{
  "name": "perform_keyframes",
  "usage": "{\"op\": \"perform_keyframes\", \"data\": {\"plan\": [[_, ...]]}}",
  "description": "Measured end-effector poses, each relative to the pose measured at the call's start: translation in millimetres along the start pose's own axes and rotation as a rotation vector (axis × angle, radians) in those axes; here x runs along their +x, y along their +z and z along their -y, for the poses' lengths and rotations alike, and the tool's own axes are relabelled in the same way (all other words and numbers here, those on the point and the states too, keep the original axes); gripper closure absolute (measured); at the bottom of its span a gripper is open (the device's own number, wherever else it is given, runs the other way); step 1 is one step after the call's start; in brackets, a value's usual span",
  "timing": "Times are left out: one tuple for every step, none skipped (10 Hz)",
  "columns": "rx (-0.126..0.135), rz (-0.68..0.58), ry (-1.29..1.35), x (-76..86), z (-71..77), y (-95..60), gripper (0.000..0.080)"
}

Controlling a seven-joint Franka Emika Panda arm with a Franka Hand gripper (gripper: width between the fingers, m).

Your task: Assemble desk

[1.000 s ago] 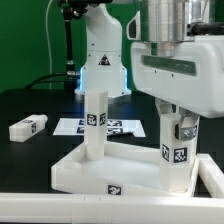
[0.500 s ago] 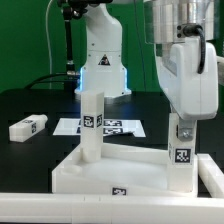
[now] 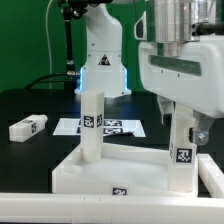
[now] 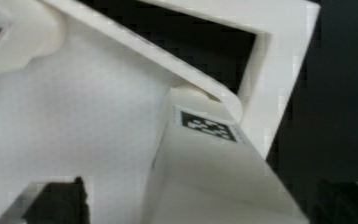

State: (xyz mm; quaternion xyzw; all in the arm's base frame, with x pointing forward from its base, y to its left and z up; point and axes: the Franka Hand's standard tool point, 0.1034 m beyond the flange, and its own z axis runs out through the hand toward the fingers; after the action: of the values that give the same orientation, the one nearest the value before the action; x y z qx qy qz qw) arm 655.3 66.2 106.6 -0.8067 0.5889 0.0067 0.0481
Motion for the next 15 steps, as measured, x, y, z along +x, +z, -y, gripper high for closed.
{"op": "perform_keyframes", "data": {"plan": [[-0.007,0.002,-0.081,-2.4,-0.8,0.6,0.0152],[-0.012,-0.003,-0.214,-3.4,-1.0,1.0,0.0152],[-0.022,-0.015,-0.361,-6.3,-0.9,1.6,0.0150],[-0.032,-0.019,-0.469,-8.1,-0.8,1.5,0.0150],[-0.043,-0.017,-0.576,-8.4,-1.0,0.4,0.0150],[-0.054,-0.014,-0.691,-7.6,-1.2,-1.0,0.0150],[-0.057,-0.009,-0.772,-6.7,-1.9,-1.2,0.0150],[-0.057,-0.008,-0.829,-6.4,-1.9,-1.2,0.0150],[-0.059,-0.008,-0.874,-6.2,-2.0,-1.2,0.0150],[-0.064,-0.010,-0.951,-5.2,-2.3,-1.3,0.0150],[-0.065,-0.009,-0.994,-3.8,-2.6,-1.4,0.0150],[-0.067,-0.009,-1.026,-2.2,-2.9,-1.6,0.0150],[-0.069,-0.008,-1.095,-0.7,-3.2,-1.7,0.0236],[-0.069,-0.007,-1.122,-0.6,-3.3,-1.6,0.0383],[-0.069,-0.008,-1.119,-0.6,-3.3,-1.6,0.0383]]}}
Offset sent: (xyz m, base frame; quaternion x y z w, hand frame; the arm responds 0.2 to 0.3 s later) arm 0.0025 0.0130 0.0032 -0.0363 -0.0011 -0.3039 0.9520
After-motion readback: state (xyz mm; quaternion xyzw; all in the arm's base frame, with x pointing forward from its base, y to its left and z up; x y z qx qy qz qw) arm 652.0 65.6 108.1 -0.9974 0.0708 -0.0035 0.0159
